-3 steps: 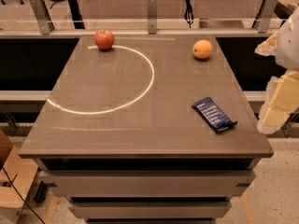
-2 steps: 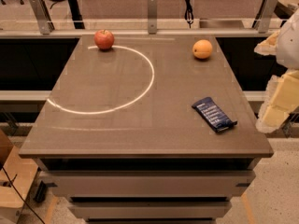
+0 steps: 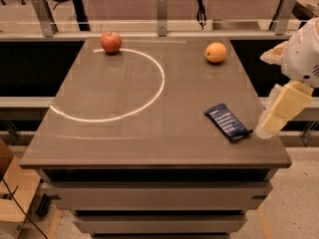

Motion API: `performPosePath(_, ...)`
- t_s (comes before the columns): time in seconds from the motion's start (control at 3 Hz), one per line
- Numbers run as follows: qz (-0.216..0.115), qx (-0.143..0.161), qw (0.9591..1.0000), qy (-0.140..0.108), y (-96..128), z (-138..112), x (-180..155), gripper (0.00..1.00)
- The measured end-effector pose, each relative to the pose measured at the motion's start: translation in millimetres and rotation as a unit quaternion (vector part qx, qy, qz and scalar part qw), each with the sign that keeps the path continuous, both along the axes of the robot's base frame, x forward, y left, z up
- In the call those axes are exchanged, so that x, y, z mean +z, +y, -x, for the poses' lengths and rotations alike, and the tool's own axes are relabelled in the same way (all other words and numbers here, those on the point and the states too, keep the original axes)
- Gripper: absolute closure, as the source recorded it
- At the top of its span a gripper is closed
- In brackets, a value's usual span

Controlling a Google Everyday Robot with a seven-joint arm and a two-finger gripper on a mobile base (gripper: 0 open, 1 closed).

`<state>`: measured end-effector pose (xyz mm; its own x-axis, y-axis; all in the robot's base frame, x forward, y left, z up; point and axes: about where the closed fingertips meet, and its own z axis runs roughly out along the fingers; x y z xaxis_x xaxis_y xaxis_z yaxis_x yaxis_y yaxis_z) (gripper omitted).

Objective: Pick rxbar blueberry

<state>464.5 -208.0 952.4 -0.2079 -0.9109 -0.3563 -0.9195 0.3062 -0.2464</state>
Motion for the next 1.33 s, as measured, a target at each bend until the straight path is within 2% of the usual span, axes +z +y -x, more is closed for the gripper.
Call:
performPosePath(0.33, -0.001, -0.001, 1.0, -0.004, 1, -2, 1, 0.0)
performPosePath(0.67, -0.009, -0.009, 0.9999, 0.003, 2, -4, -5, 0.0)
performPosePath(1.0, -0.047, -0.007, 0.9989, 0.006, 14, -15, -24, 0.0)
performPosePath(1.33, -0.092, -0.004, 0.9958, -0.005, 28, -30, -43, 0.0)
